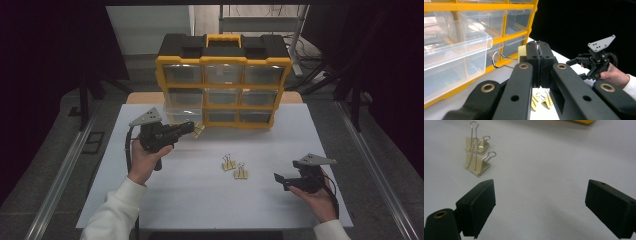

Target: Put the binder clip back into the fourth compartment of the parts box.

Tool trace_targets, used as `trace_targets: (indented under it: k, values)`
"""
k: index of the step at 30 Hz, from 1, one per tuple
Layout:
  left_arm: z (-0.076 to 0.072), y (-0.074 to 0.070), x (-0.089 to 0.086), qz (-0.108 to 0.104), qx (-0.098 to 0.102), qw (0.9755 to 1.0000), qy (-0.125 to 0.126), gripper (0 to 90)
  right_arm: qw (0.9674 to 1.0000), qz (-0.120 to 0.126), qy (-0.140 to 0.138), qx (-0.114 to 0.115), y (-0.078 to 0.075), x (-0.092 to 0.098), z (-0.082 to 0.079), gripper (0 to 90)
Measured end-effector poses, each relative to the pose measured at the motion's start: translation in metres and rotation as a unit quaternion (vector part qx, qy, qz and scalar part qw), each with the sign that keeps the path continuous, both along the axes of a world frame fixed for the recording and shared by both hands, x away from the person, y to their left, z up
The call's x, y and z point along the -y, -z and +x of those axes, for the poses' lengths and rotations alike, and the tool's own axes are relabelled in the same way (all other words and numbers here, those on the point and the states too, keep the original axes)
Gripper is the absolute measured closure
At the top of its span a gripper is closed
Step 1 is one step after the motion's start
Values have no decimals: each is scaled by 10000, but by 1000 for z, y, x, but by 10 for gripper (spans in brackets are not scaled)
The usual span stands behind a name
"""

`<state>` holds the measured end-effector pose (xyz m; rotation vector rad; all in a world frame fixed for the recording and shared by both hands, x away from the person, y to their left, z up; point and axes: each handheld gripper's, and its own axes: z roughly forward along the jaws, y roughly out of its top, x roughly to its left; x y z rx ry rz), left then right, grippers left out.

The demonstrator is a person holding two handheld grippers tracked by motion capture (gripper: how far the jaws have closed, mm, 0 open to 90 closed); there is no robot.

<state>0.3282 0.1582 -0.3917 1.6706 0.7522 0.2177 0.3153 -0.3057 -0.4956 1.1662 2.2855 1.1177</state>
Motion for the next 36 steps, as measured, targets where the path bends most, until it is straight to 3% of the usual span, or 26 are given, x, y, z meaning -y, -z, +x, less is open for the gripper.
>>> trace_targets:
  k: [21, 36]
  values:
    - [7, -15, -3, -30, 63, 9999, -93, 889, 10000, 31, 38, 22, -1, 2, 0, 98]
    - [18, -22, -11, 34, 102, 9993, -345, 889, 10000, 21, 33, 10, -1, 2, 0, 98]
